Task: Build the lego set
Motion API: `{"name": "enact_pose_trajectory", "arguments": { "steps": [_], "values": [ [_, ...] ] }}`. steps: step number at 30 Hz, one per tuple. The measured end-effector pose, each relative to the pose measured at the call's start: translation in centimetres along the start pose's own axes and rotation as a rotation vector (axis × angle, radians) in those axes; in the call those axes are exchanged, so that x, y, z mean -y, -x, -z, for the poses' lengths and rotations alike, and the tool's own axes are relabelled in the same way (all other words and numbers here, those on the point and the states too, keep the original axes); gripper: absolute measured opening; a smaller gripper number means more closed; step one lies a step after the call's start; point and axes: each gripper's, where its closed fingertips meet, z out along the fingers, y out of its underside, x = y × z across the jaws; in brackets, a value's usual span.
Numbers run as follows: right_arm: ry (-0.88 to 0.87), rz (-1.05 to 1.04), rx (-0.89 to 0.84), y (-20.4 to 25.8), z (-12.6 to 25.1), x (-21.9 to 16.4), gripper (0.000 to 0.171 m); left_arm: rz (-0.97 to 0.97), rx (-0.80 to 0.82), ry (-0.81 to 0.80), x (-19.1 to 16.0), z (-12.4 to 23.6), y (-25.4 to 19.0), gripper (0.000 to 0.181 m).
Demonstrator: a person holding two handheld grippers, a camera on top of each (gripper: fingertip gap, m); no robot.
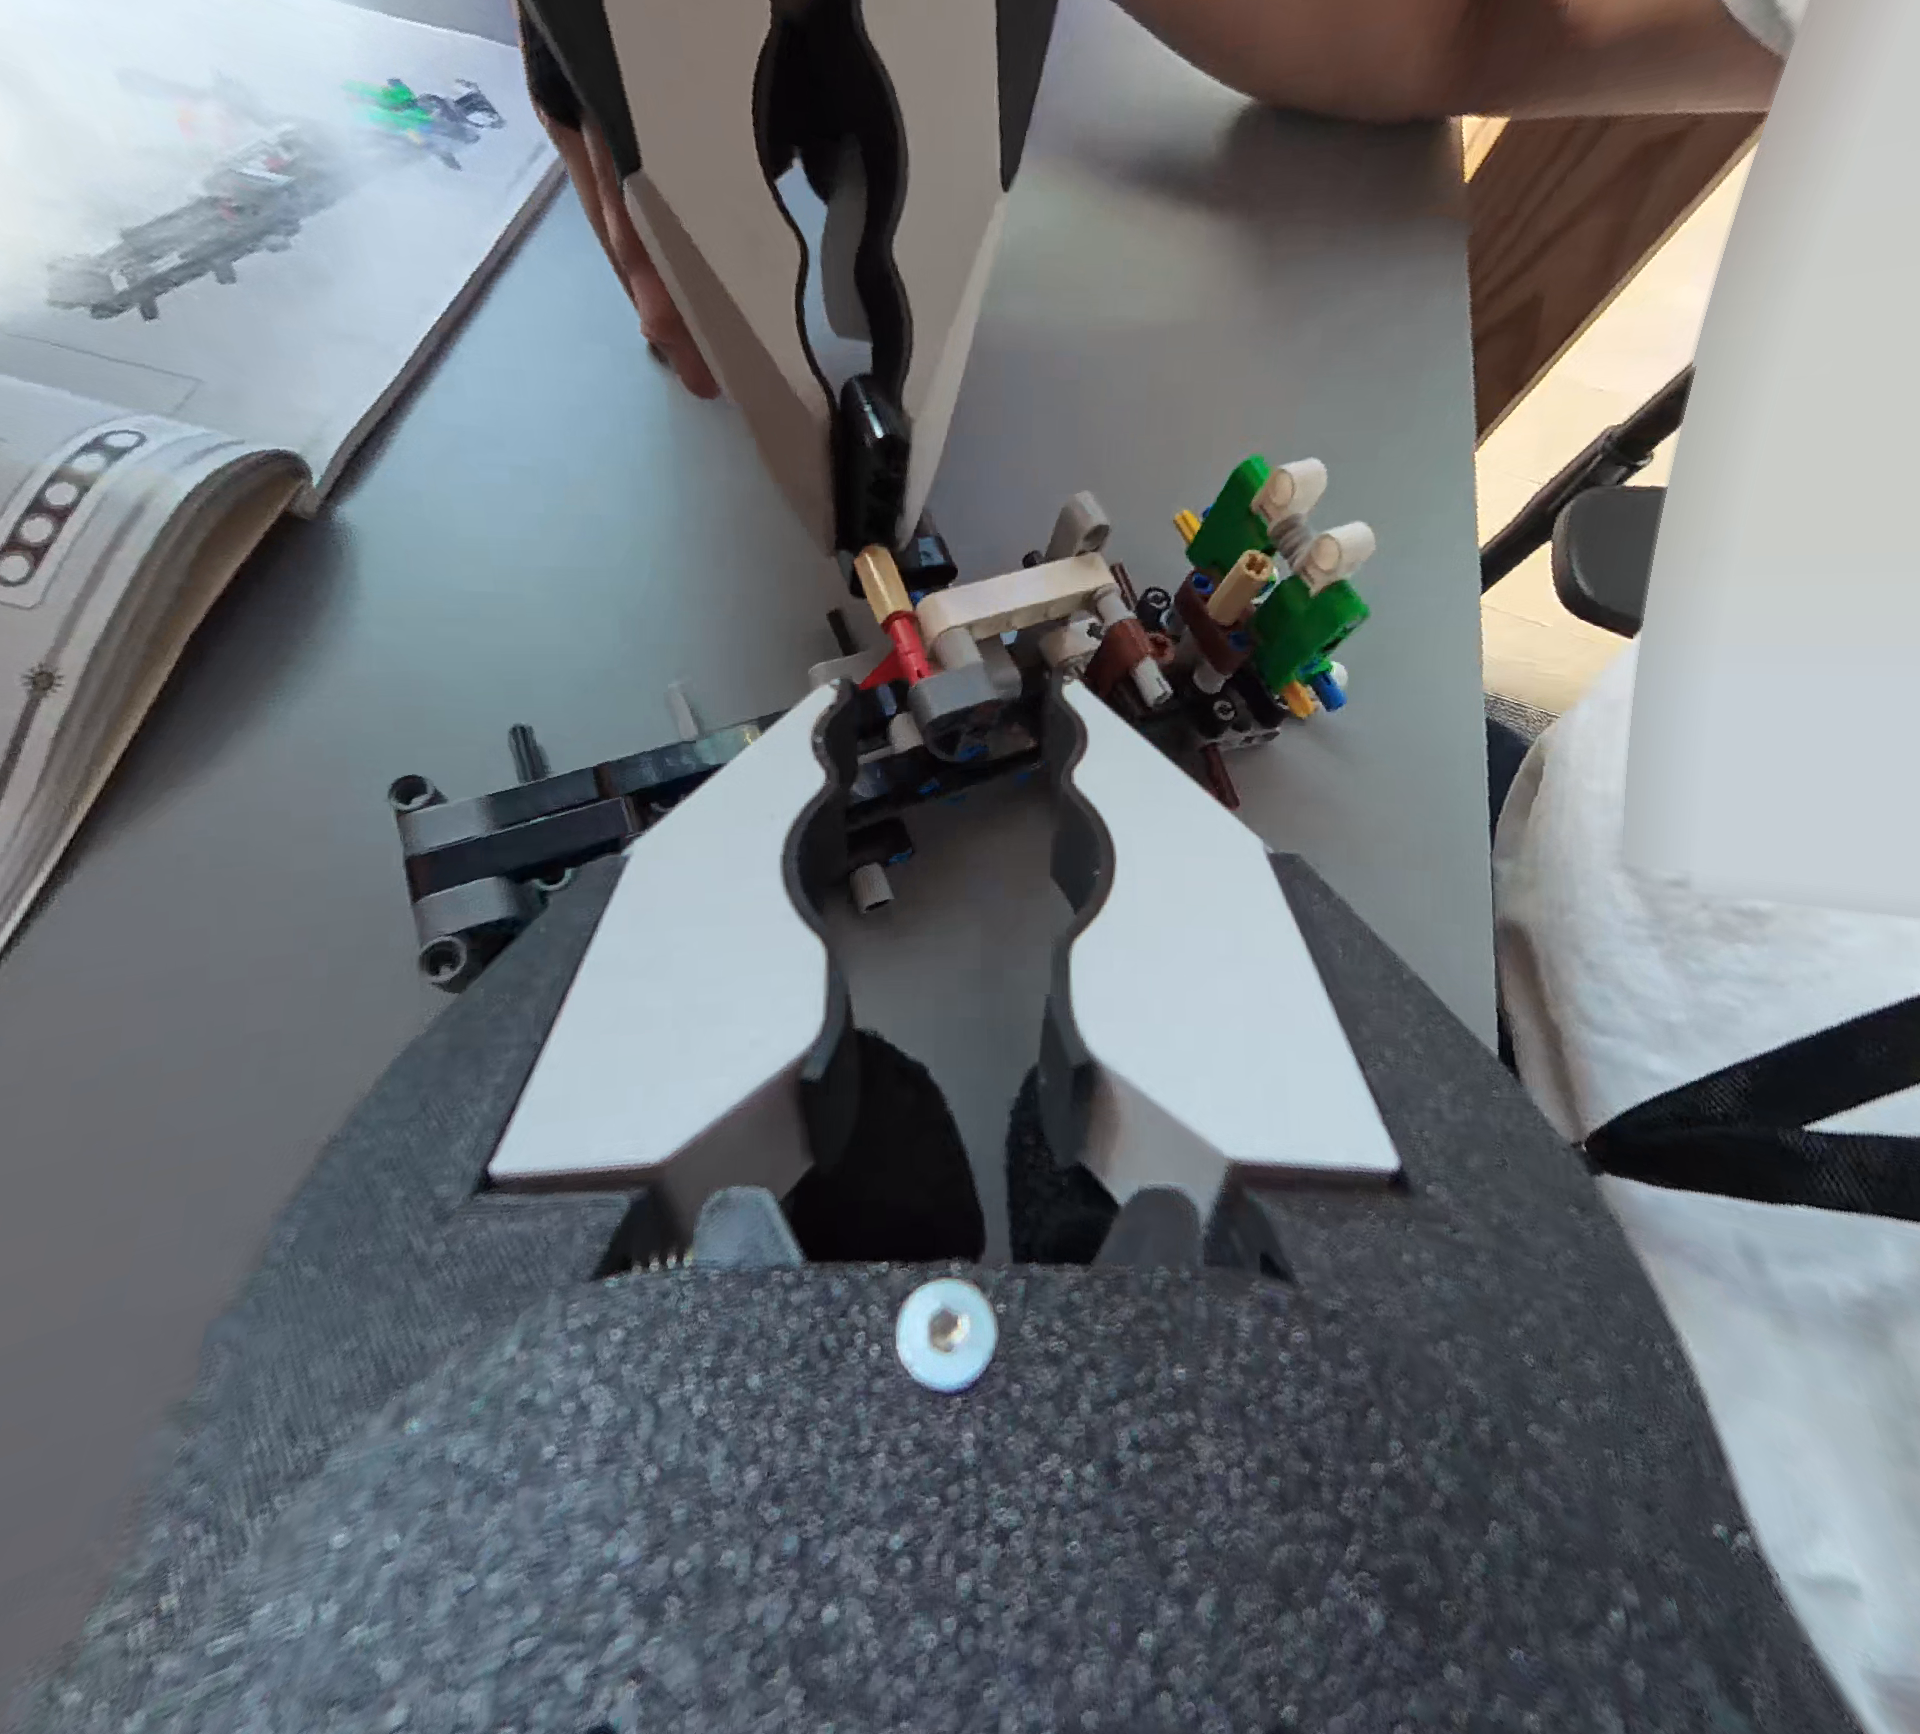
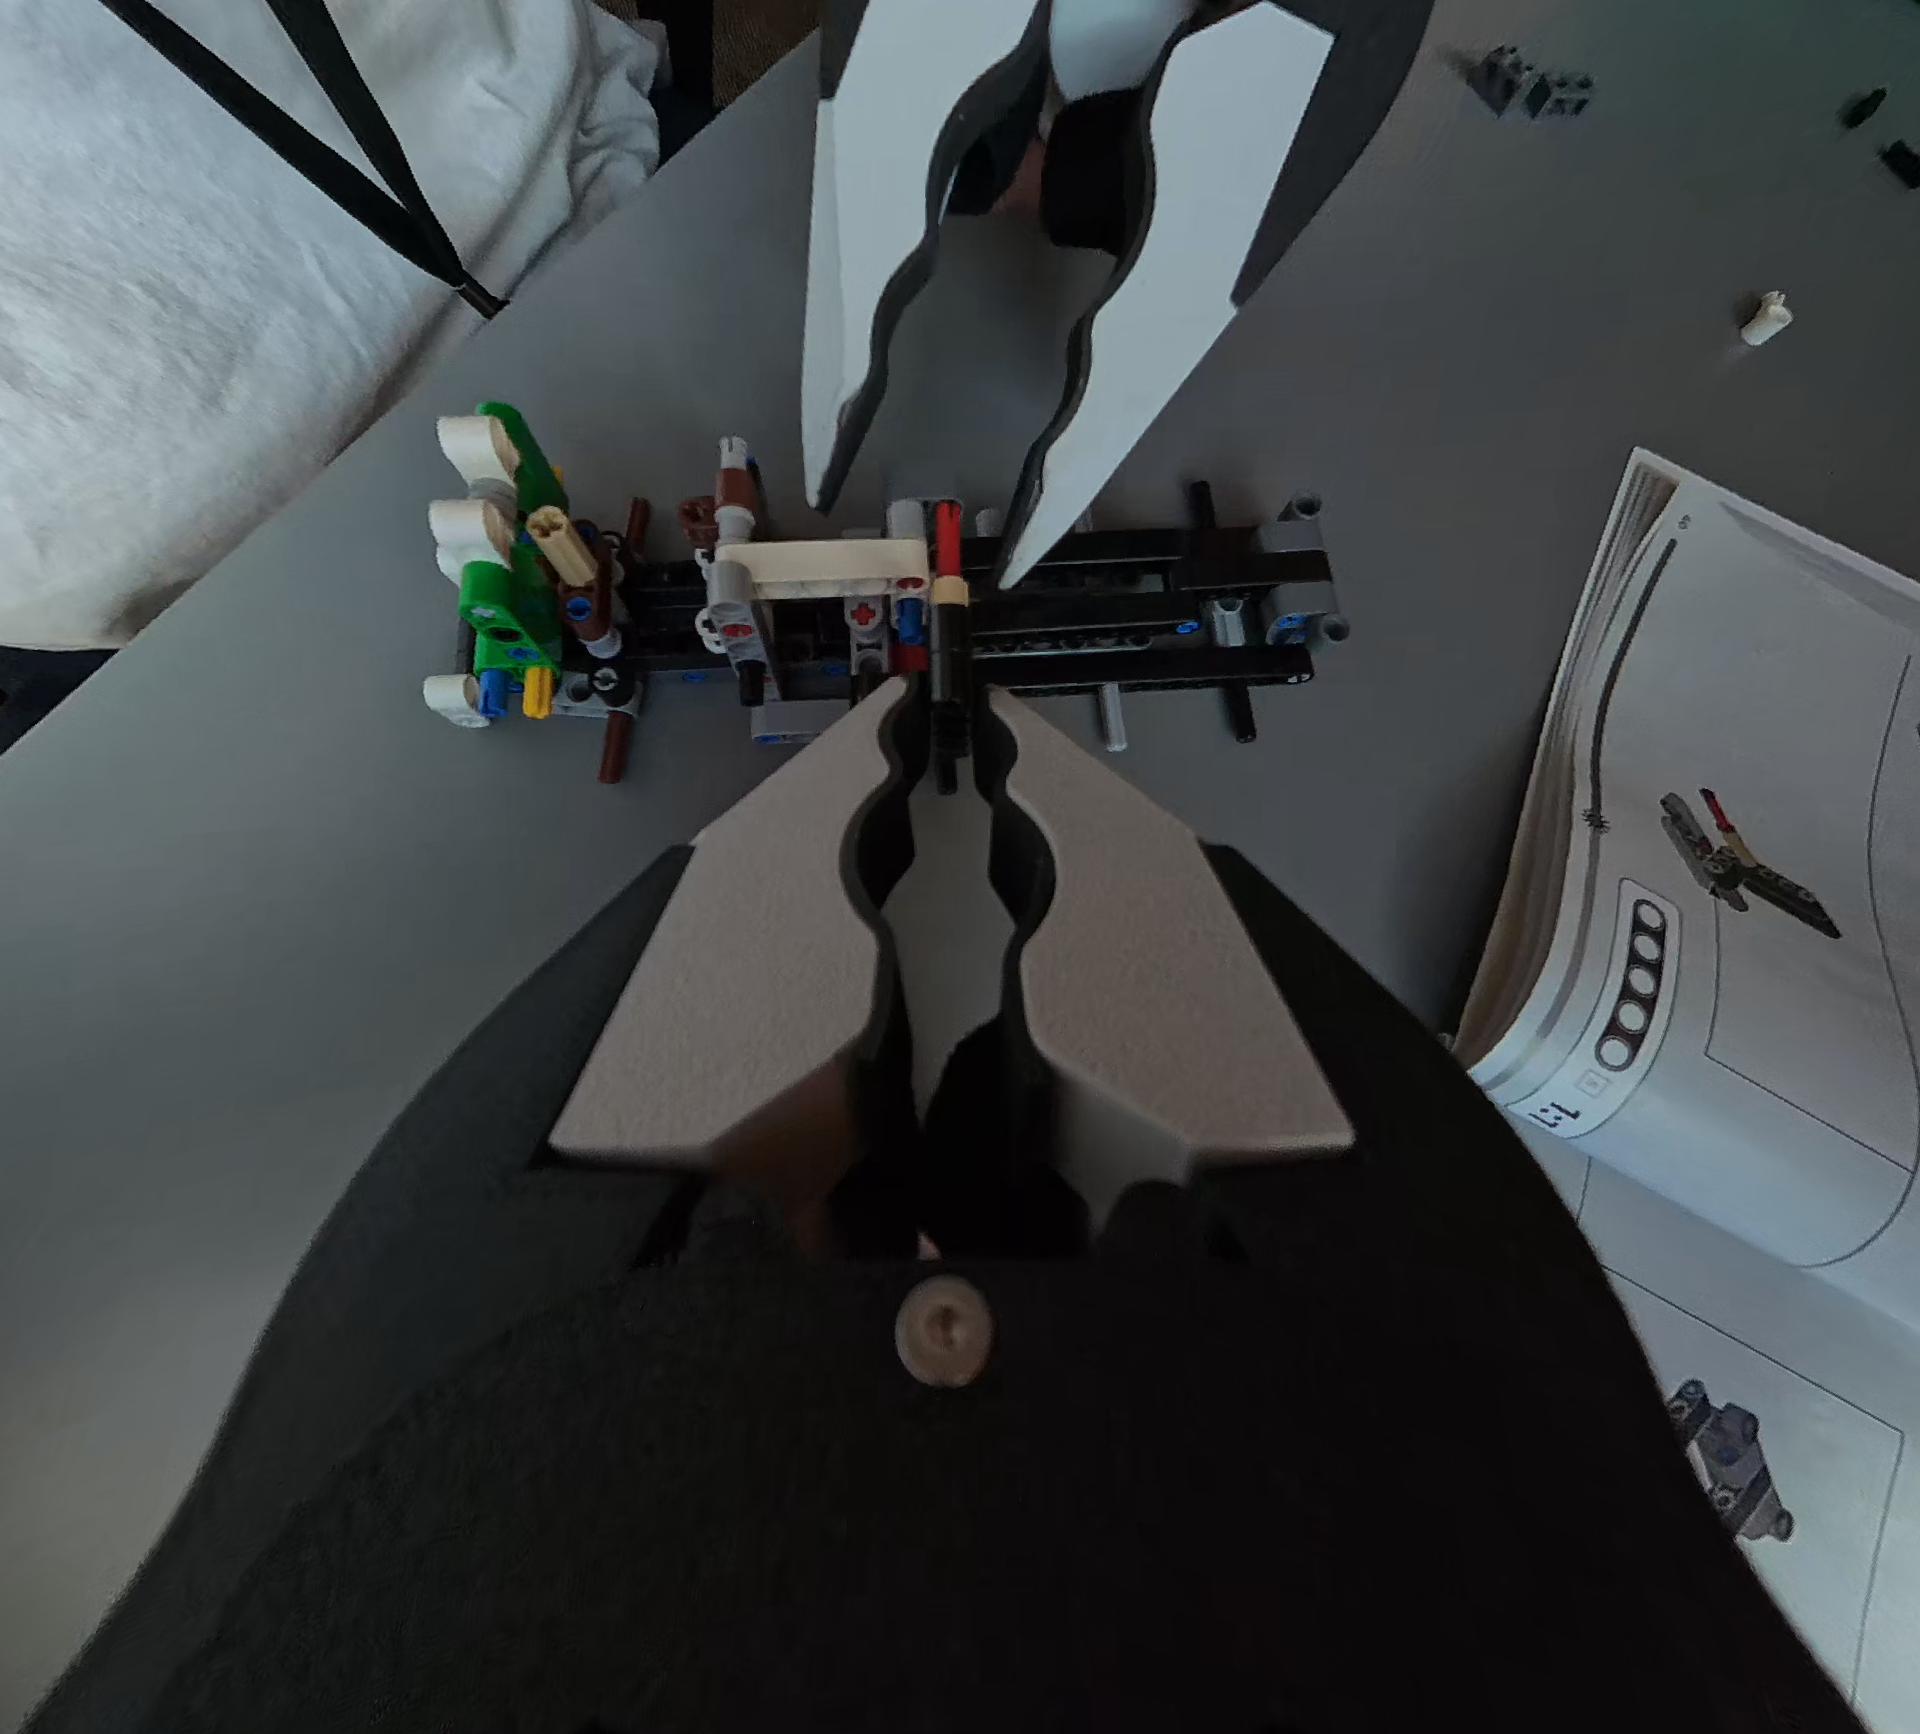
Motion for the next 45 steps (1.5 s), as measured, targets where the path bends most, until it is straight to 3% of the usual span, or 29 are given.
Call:
{"name": "enact_pose_trajectory", "arguments": {
  "steps": [7, 17, 22, 26, 40, 45],
  "values": [
    [0.005, -0.037, -0.047, -0.6, -0.2, -0.1, 0.006, -0.044, 0.027, 0.049, -0.5, 0.4, 0.6, 0.019],
    [0.018, -0.072, -0.098, -2.1, -0.6, 0.2, 0.006, -0.119, -0.172, 0.139, -1.2, 1.4, 1.9, 0.016],
    [0.032, -0.033, -0.168, -3.0, -0.1, 0.5, 0.006, -0.113, -0.014, 0.123, -1.4, 1.6, 3.6, 0.024],
    [0.046, -0.009, -0.201, -3.5, -0.1, 0.4, 0.006, -0.107, 0.112, 0.097, -1.4, 1.7, 4.1, 0.019],
    [0.096, -0.047, -0.176, -3.4, 0.2, -0.1, 0.006, -0.133, 0.077, 0.147, -1.2, 1.1, 4.0, 0.014],
    [0.094, 0.055, -0.224, -3.7, 0.4, 0.0, 0.006, -0.126, 0.051, 0.154, -1.2, 1.1, 4.2, 0.014]
  ]
}}
